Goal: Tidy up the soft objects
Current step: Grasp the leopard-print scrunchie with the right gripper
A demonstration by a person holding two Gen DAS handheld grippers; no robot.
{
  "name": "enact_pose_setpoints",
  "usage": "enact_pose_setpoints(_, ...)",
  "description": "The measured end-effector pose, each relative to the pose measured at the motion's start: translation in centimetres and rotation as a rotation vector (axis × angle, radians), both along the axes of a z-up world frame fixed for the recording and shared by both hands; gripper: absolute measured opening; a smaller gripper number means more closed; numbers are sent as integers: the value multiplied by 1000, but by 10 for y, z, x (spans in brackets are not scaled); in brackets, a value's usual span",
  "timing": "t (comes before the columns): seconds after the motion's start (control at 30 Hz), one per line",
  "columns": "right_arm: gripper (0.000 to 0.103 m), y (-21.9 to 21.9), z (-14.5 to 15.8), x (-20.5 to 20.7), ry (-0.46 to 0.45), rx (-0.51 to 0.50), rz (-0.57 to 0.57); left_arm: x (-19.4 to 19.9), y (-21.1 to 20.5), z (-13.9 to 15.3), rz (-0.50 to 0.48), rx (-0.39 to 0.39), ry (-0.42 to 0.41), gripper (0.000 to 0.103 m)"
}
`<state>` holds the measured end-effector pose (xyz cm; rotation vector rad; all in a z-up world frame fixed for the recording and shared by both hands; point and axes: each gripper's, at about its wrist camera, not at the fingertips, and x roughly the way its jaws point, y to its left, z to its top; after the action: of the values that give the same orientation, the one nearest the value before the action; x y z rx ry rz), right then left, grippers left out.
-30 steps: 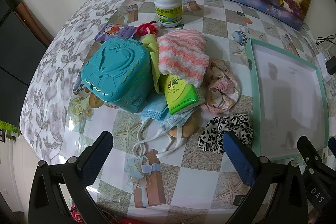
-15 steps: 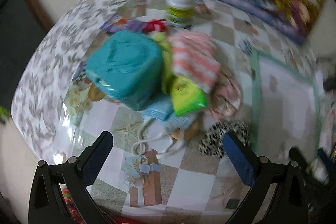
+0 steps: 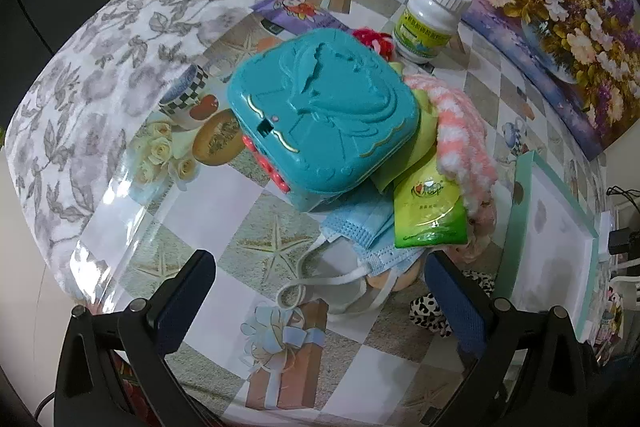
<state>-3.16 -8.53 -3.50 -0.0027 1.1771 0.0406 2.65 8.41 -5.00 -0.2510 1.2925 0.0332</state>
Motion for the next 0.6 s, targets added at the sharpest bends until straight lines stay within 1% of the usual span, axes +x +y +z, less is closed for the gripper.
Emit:
enact_pose_setpoints(0.1, 91, 9, -5, 0, 2, 15, 44, 1, -3, -1, -14, -7, 6, 103)
enact_pose_setpoints(0.17, 89, 12, -10, 2, 15, 9, 54, 1, -3, 1, -14, 3, -15, 103)
enact_pose_setpoints(0.23, 85, 12, -19, 5, 39, 14, 59, 1, -4, 4, -16, 16, -45, 103)
enact_pose_setpoints(0.3, 76, 11, -24, 6, 57, 21, 63, 2, -6, 3, -33, 7, -39, 103)
enact_pose_setpoints(0.37, 70, 11, -31, 10, 78, 25, 61, 4, -7, 0, -45, -9, -24, 103)
enact_pose_setpoints(0.43, 68, 9, -36, 13, 86, 30, 53, 5, -7, 0, -49, -6, -19, 103)
enact_pose_setpoints(0.47, 65, 9, -36, 14, 81, 34, 50, 6, -6, 1, -51, -3, -22, 103)
enact_pose_setpoints(0.57, 51, 5, -39, 18, 87, 62, 34, 5, -7, 2, -58, 13, -28, 103)
enact_pose_setpoints(0.6, 48, 4, -40, 19, 87, 64, 32, 6, -7, 3, -58, 11, -25, 103)
